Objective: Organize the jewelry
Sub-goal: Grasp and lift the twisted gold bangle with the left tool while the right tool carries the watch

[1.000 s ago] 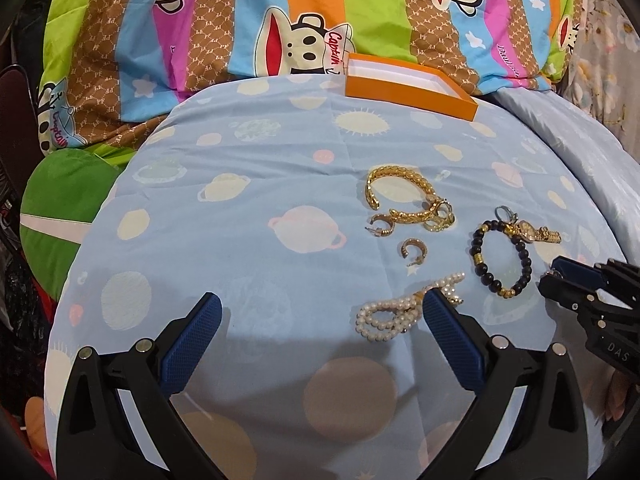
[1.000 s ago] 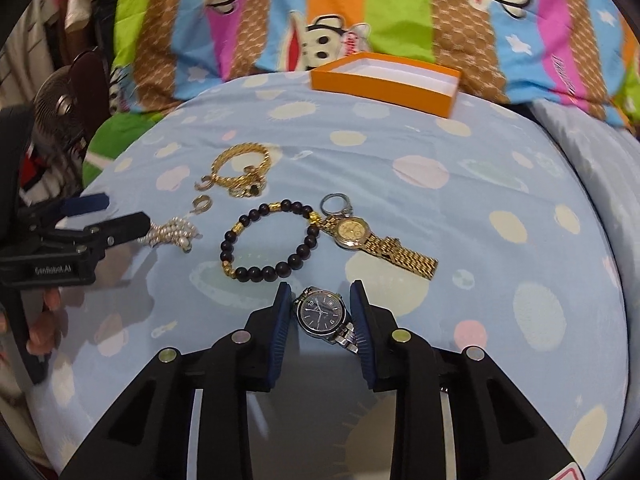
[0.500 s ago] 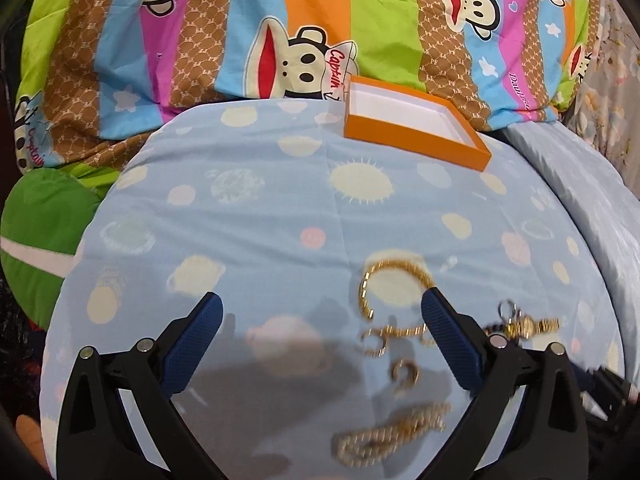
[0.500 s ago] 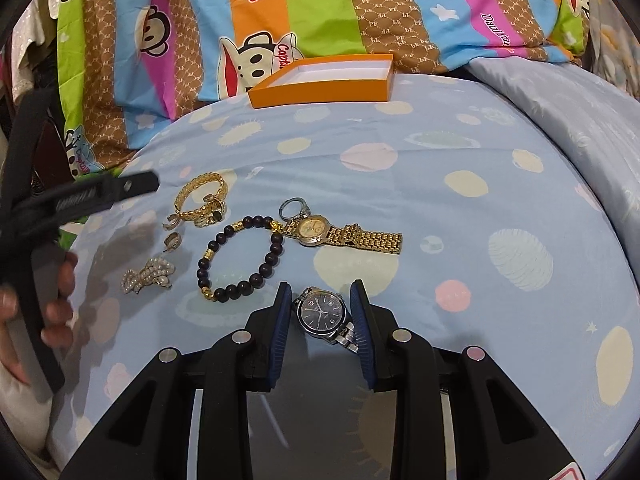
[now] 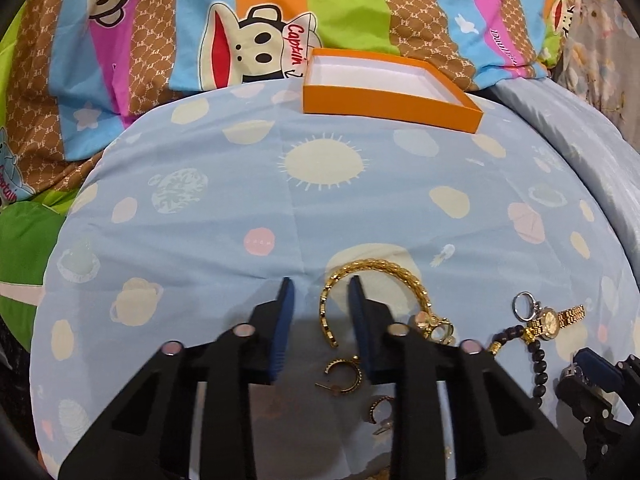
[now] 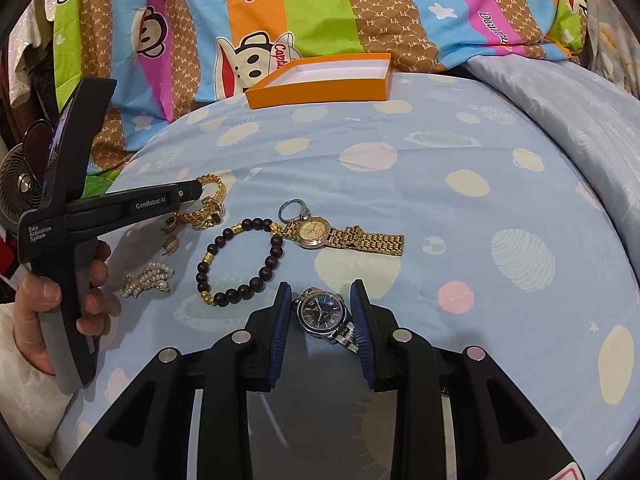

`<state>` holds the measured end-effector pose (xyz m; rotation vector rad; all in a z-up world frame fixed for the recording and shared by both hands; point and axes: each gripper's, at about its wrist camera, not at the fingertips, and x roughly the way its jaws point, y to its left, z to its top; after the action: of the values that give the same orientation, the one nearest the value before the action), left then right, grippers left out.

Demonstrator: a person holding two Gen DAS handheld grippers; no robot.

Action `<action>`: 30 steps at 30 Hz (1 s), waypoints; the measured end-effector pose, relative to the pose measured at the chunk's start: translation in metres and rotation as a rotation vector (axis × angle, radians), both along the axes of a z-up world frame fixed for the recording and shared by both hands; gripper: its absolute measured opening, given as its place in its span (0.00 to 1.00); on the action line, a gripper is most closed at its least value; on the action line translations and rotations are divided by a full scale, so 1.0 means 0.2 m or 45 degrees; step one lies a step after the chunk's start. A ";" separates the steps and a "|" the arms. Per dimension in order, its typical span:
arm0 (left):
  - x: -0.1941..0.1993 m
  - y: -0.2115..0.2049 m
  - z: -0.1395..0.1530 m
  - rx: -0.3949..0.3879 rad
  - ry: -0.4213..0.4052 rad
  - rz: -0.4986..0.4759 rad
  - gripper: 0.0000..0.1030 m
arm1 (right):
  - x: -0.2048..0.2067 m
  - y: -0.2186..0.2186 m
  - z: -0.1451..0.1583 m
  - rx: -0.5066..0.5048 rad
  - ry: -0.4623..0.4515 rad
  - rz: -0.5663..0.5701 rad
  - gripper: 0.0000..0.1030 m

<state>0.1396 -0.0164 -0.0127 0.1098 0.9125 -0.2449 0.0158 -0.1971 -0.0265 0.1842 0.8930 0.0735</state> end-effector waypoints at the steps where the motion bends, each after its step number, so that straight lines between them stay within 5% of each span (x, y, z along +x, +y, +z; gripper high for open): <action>1: 0.00 0.00 0.00 -0.011 0.003 -0.008 0.05 | 0.00 0.00 0.00 0.000 -0.003 -0.002 0.28; 12: -0.10 0.05 0.19 -0.163 -0.083 -0.030 0.03 | -0.03 0.03 0.06 -0.005 -0.058 -0.006 0.25; 30: -0.08 0.08 0.52 -0.207 -0.230 -0.046 0.04 | 0.11 -0.01 0.48 -0.015 -0.292 0.002 0.24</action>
<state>0.1228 -0.0004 0.0906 -0.0020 0.7090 -0.3361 0.0382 -0.1989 0.0703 0.1608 0.6648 0.0888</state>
